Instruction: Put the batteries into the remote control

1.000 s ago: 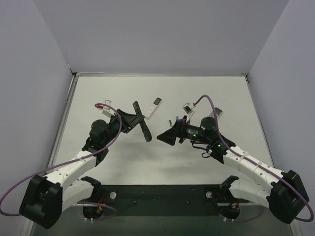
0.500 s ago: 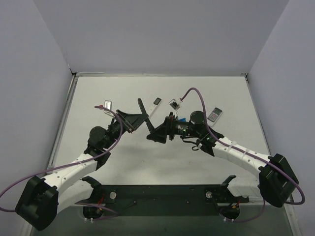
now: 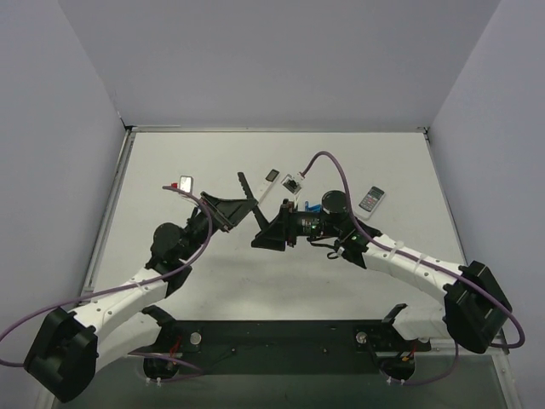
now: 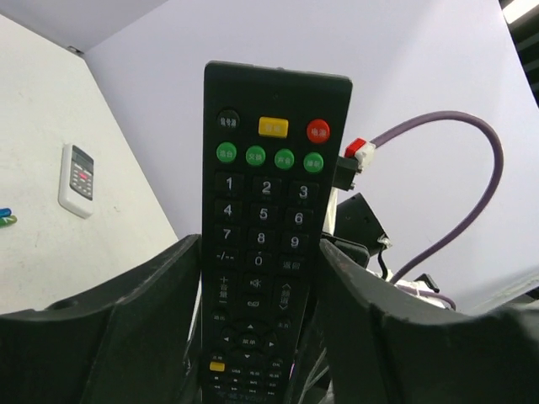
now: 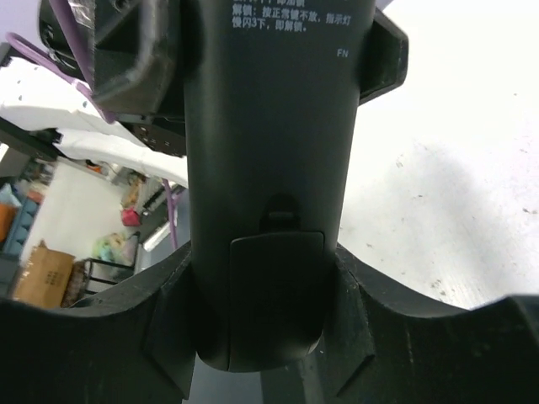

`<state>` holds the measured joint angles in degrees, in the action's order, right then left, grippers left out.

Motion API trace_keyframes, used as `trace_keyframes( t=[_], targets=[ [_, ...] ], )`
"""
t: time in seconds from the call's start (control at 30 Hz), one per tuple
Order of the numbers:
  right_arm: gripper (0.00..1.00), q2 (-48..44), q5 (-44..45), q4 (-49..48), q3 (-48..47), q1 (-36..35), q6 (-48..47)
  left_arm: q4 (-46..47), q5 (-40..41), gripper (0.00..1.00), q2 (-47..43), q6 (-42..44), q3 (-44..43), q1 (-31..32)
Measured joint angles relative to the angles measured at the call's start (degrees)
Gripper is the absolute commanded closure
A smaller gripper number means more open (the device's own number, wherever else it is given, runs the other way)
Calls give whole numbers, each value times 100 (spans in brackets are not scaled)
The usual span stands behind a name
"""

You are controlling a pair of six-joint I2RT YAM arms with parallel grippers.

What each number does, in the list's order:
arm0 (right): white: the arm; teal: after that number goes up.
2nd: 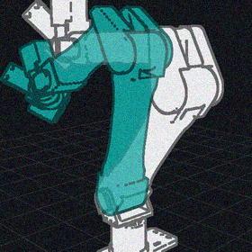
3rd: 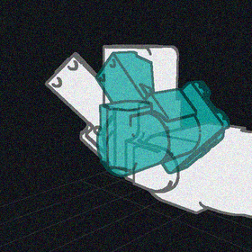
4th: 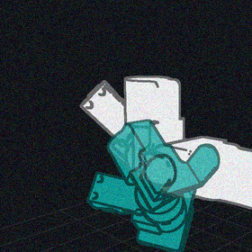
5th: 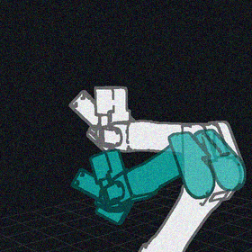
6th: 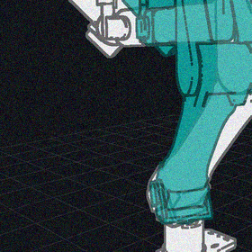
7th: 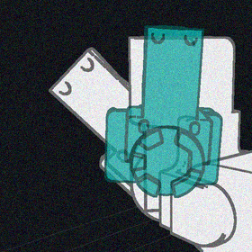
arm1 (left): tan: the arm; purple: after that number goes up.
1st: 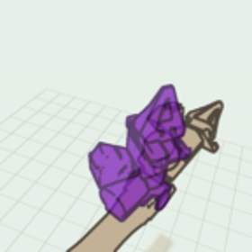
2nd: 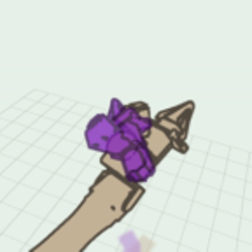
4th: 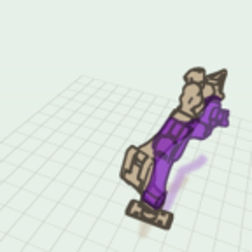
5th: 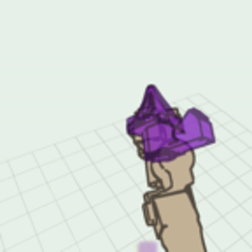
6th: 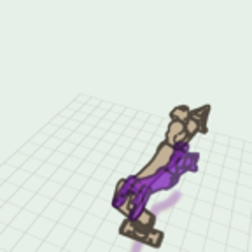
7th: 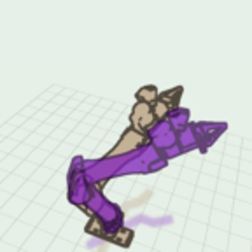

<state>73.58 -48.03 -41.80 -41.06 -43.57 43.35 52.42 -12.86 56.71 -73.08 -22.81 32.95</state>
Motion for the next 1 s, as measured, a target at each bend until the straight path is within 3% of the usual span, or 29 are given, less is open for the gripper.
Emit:
trace_keyframes(
  t=[0.03,0.07,0.23,0.53,0.87,1.0],
  targets=[
    [100,-13,-4,129,-33,0,-116,-46,0,15,-28,31,4,9],
    [100,-55,11,350,-74,-2,-319,-197,57,13,-114,76,7,11],
    [100,-428,400,1683,-227,-9,-1335,-1228,291,8,-608,527,-52,2],
    [100,-793,2365,3668,-748,-640,-3062,-2841,699,8,-933,1239,-564,131],
    [100,-765,4441,4365,-800,-1552,-3716,-3416,1038,9,-422,1504,-861,654],
    [100,-627,5077,4428,-881,-1836,-3832,-3587,1355,16,-330,1532,-885,881]
  ],
)
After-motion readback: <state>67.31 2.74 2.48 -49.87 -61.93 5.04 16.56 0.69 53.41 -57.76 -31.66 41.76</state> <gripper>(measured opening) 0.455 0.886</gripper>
